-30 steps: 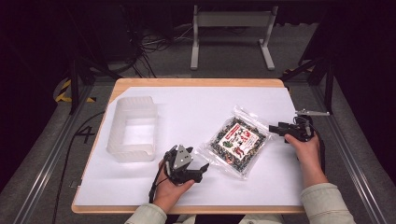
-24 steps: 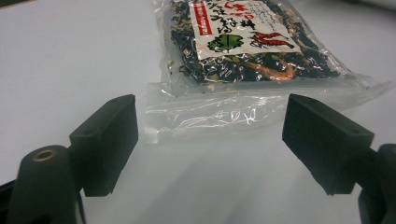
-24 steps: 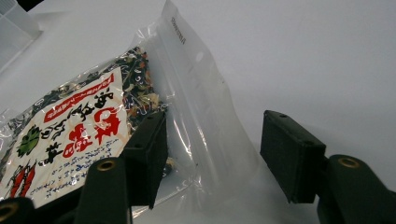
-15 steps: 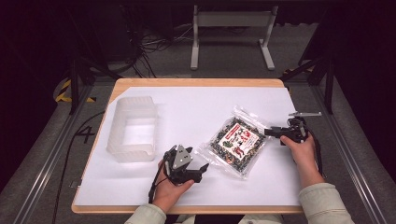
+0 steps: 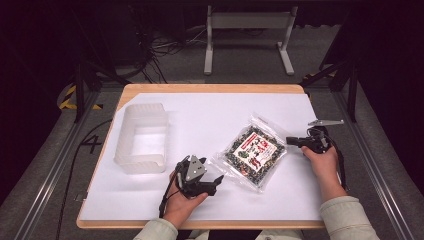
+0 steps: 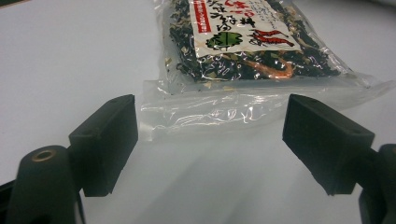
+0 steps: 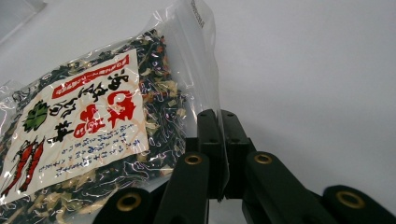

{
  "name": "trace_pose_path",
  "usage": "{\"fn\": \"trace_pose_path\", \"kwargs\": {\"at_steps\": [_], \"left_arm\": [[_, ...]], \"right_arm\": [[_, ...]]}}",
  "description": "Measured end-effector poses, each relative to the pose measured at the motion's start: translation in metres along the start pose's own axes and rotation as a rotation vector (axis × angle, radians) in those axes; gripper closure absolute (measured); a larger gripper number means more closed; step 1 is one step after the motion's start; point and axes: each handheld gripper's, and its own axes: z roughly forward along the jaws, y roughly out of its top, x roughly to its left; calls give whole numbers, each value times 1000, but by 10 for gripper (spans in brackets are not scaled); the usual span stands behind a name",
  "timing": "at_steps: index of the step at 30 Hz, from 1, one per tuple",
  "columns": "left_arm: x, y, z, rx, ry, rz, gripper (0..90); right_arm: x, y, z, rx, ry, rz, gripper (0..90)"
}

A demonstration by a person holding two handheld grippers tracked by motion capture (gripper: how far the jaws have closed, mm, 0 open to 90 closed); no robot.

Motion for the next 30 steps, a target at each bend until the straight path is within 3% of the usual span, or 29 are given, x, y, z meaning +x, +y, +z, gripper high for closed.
{"fn": "trace_pose_path", "kwargs": {"at_steps": [5,11,19,26,30], "left_arm": [[1,0,-1,-2,-1,-14,193],[1,1,-2,0,4,-11,194],[-2,5,-8,-17,3,-17,194],[-1,7,-14,-31,-20,-47,200],[-2,9,-17,-44,-19,-52,200]], "right_arm": [[6,2,-4,-5,-21,-32,900],[13,7,-17,-48,-24,-61,900],[29,17,-40,-120,-20,-116,900],[46,27,-62,-196,-6,-176,900],[61,34,-79,-251,9,-224,900]]}}
